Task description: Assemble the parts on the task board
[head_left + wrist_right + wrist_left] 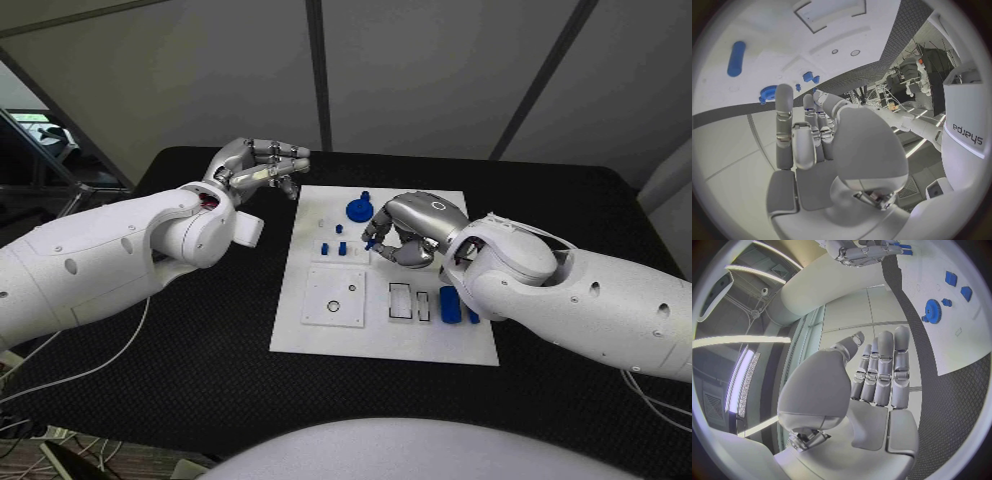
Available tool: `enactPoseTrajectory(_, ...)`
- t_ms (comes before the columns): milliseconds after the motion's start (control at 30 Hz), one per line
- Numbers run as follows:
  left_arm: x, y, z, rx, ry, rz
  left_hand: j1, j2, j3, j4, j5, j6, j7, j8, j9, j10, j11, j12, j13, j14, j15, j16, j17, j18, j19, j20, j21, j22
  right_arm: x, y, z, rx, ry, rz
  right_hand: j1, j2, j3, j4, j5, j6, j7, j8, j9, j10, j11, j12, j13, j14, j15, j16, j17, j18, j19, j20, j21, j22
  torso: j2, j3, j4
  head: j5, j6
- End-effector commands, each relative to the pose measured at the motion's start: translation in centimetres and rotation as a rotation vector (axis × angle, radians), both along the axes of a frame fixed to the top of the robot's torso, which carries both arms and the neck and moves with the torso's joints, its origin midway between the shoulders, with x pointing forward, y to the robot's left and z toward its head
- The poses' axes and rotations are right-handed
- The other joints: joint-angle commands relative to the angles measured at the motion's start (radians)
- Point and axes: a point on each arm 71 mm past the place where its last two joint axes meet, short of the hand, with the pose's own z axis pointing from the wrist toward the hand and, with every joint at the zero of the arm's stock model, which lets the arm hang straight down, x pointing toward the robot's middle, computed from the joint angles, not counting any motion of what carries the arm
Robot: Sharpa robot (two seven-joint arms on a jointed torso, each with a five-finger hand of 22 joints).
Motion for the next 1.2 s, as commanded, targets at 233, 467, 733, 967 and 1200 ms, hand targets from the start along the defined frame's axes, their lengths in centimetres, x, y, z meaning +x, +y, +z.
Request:
enactPoseTrajectory(233,0.1,-0.4,0.1,-0.009,0.002,-0.014,0.0,0.007,-0.007,0.0,0.003,-0.008,0.001,-0.002,-0.001,-0.01,0.0,0.007,0.001,-0.009,0.001,-0.003,-0.001,-0.012,-0.005,0.005,-0.008,-0.002,-0.8,1.7,-1.9,-0.018,0.065,0.059,-0.004,0.001,0.001,0.006,0.008,0.005,0.003,0.0,0.002,0.008,-0.001,-0.003,-0.001,0.058,-0.007,0.007,0.001,-0.005,0.001,-0.003,0.006,0.0,0.0,0.0008,-0.0001,0.033,-0.019)
enactPoseTrajectory(467,0.1,-0.6,0.0,-0.011,0.002,-0.018,0.0,0.007,-0.007,0.0,0.003,-0.008,0.001,-0.002,-0.001,-0.011,0.0,0.007,0.001,-0.009,0.001,-0.003,-0.001,-0.012,-0.005,0.005,-0.008,-0.002,-1.3,2.5,-3.2,-0.047,0.091,0.081,-0.004,0.001,0.0,0.006,0.01,0.005,0.003,0.0,0.002,0.008,-0.001,-0.004,-0.001,0.057,-0.007,0.007,0.001,-0.005,0.001,-0.003,0.006,0.0,0.0,0.001,0.0001,0.041,-0.027)
enactPoseTrajectory(733,0.1,-0.7,0.0,-0.011,0.004,-0.02,0.0,0.007,-0.007,0.0,0.003,-0.008,0.001,-0.002,-0.001,-0.011,0.0,0.007,0.001,-0.009,0.001,-0.003,-0.001,-0.012,-0.005,0.005,-0.008,-0.002,-1.4,2.7,-3.9,-0.069,0.105,0.086,-0.005,0.001,0.0,0.006,0.012,0.004,0.004,-0.001,0.002,0.008,-0.001,-0.005,-0.001,0.057,-0.006,0.007,0.0,-0.005,0.001,-0.003,0.006,0.0,0.0,0.0005,0.0,0.045,-0.034)
enactPoseTrajectory(967,0.2,-0.8,0.0,-0.012,0.004,-0.022,0.0,0.007,-0.007,0.0,0.003,-0.008,0.001,-0.002,-0.001,-0.011,0.0,0.007,0.001,-0.009,0.001,-0.003,-0.001,-0.012,-0.005,0.005,-0.008,-0.002,-1.5,2.8,-4.3,-0.084,0.106,0.085,-0.005,0.001,0.0,0.006,0.012,0.004,0.004,-0.001,0.002,0.008,-0.001,-0.005,-0.001,0.057,-0.006,0.007,0.0,-0.005,0.001,-0.003,0.006,0.0,0.0,0.0003,-0.0002,0.046,-0.039)
enactPoseTrajectory(1200,0.2,-0.7,0.0,-0.011,0.006,-0.022,0.0,0.007,-0.007,0.0,0.003,-0.008,0.001,-0.002,-0.001,-0.011,0.0,0.007,0.001,-0.009,0.001,-0.003,-0.001,-0.012,-0.005,0.005,-0.008,-0.002,-1.5,2.8,-4.4,-0.097,0.105,0.087,-0.006,0.001,-0.001,0.007,0.014,0.004,0.004,-0.001,0.003,0.008,-0.001,-0.005,-0.001,0.057,-0.006,0.008,0.002,-0.005,0.001,-0.003,0.007,0.001,0.0,-0.0003,0.0007,0.045,-0.039)
